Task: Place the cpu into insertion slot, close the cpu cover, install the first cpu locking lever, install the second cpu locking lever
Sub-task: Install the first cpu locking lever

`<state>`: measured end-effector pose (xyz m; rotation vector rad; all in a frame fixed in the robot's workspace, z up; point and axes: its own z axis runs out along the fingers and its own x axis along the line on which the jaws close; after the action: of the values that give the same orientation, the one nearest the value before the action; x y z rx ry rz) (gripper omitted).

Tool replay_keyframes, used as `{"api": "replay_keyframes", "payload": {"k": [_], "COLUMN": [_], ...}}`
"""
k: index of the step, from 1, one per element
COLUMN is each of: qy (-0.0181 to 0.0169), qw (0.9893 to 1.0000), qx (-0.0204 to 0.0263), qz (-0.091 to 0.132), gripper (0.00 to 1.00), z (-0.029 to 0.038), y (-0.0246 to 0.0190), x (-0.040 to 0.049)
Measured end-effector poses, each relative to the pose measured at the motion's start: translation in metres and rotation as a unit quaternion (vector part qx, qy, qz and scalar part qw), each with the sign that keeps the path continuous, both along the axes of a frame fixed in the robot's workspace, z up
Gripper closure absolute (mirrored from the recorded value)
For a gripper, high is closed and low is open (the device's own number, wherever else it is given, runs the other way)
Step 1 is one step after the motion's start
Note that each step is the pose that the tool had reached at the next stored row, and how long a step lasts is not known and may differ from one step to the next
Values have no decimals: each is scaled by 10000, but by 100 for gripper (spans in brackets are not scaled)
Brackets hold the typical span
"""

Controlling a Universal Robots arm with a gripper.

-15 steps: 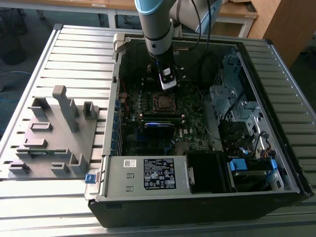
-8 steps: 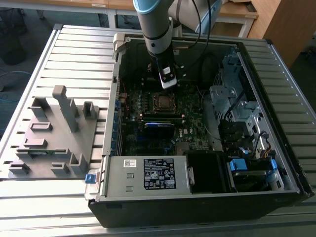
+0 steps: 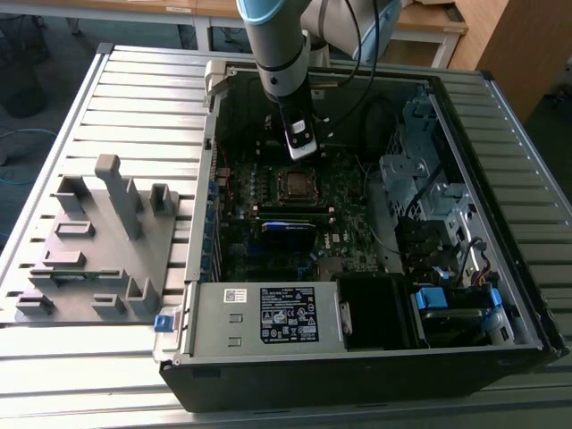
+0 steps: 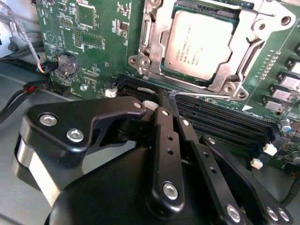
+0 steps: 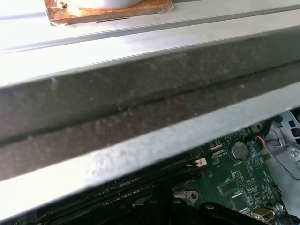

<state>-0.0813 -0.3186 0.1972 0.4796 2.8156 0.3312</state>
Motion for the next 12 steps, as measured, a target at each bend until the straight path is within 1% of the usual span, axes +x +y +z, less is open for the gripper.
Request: {"api": "replay_keyframes", "payload": {"k": [5, 12], "qy": [0, -8], "qw": [10000, 10000], "qx": [0, -46], "qz": [0, 0], "gripper": [90, 90], "z": [-1, -24], "y": [2, 2], "x": [0, 1]}}
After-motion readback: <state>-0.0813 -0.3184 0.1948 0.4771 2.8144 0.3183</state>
